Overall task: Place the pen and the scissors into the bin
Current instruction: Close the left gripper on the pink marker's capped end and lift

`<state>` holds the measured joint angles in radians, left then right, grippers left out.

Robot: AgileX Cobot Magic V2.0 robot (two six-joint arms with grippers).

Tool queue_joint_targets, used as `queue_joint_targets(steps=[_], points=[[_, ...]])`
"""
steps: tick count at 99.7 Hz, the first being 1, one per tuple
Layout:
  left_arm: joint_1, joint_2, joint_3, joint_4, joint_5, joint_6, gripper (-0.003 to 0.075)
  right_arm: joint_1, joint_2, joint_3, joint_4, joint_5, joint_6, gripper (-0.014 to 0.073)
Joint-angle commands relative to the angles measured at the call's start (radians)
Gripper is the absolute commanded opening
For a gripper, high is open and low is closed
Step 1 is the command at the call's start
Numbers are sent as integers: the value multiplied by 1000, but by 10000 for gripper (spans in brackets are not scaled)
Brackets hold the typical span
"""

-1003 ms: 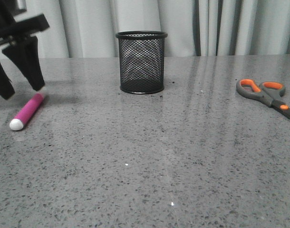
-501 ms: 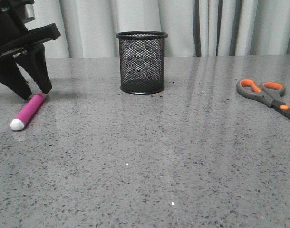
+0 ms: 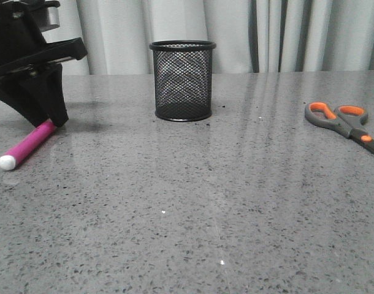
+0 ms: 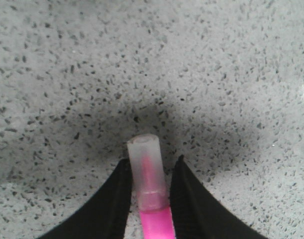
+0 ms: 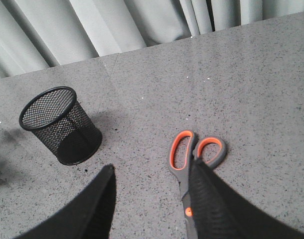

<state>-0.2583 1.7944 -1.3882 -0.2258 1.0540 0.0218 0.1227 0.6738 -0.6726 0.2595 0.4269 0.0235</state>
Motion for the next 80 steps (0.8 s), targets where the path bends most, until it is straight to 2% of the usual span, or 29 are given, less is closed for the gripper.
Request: queue_joint_targets(steps=[1, 30, 37, 47, 63, 80], points=[[-22, -6, 5, 1, 70, -22, 181, 3, 5, -35, 13, -57, -13, 307], [-26, -6, 5, 79, 196, -22, 166, 3, 5, -35, 41, -53, -13, 307], [-26, -6, 5, 84, 194, -22, 124, 3, 5, -35, 43, -53, -13, 307], [-26, -6, 5, 75, 183, 12, 1, 3, 5, -35, 43, -51, -13, 307], [-26, -23, 5, 41, 133, 71, -19, 3, 5, -35, 43, -45, -13, 307], [-26, -116, 5, -16, -51, 160, -19, 3, 5, -35, 43, -42, -13, 307]])
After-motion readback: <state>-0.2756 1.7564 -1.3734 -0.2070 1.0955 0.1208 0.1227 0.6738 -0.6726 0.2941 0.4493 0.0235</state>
